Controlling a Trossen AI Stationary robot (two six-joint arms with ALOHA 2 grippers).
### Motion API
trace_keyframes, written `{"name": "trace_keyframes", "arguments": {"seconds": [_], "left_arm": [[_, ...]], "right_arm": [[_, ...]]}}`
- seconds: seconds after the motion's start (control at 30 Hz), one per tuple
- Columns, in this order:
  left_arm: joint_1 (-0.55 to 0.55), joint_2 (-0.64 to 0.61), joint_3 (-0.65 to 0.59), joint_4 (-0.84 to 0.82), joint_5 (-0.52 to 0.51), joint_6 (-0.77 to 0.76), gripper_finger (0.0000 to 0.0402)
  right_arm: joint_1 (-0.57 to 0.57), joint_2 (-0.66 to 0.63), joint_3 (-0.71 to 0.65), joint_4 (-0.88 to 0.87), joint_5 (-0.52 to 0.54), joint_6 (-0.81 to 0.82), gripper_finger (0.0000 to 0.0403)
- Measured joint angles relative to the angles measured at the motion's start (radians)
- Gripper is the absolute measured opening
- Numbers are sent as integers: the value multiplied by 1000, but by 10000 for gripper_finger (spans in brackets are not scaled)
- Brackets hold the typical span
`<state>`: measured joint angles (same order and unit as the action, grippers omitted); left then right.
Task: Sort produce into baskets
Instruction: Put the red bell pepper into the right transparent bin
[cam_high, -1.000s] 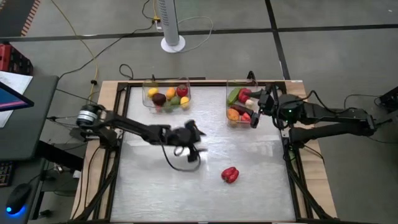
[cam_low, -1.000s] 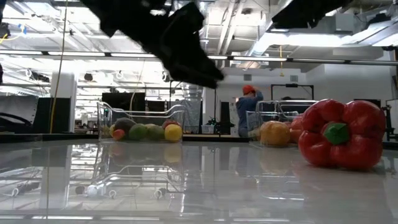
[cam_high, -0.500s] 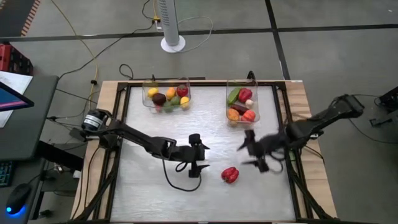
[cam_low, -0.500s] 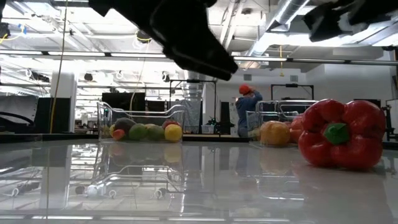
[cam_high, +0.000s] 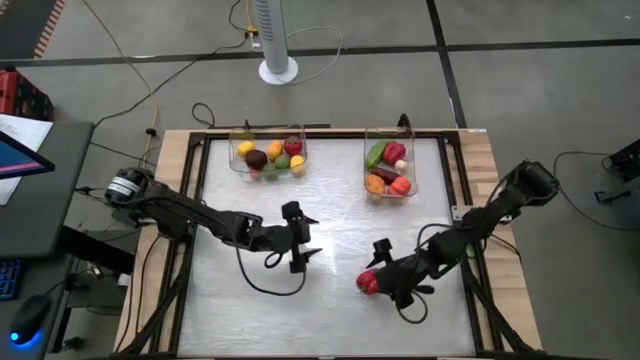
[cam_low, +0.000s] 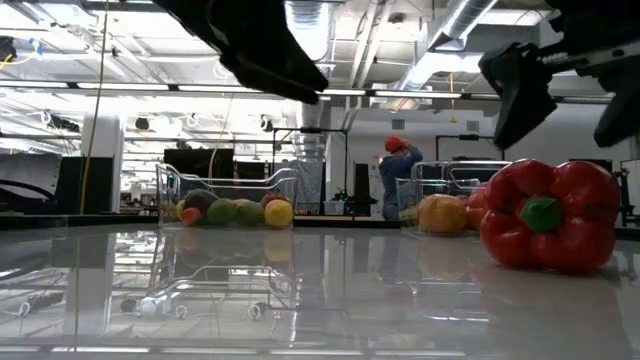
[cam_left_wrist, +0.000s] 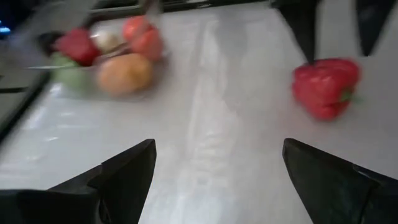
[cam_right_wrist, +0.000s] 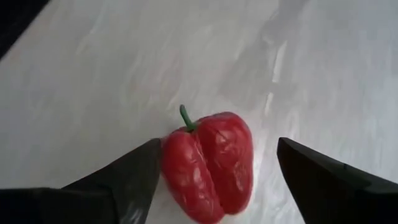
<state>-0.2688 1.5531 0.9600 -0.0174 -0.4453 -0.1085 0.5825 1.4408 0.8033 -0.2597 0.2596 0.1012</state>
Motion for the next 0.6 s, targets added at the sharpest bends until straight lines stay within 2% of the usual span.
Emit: {"name": "trace_keyframes", "arguments": {"seconds": [0.17, 0.43, 0.6], "left_arm": [[-7, -62, -1, -101, -77, -7, 339], [-25, -109, -1, -138, -76, -8, 339], [-27, -109, -1, -161, -75, -10, 339]], "right_arm": [[0, 55, 63, -44, 16, -70, 376], [-1, 70, 85, -82, -53, -21, 398], [6, 72, 85, -84, -48, -85, 397]]}}
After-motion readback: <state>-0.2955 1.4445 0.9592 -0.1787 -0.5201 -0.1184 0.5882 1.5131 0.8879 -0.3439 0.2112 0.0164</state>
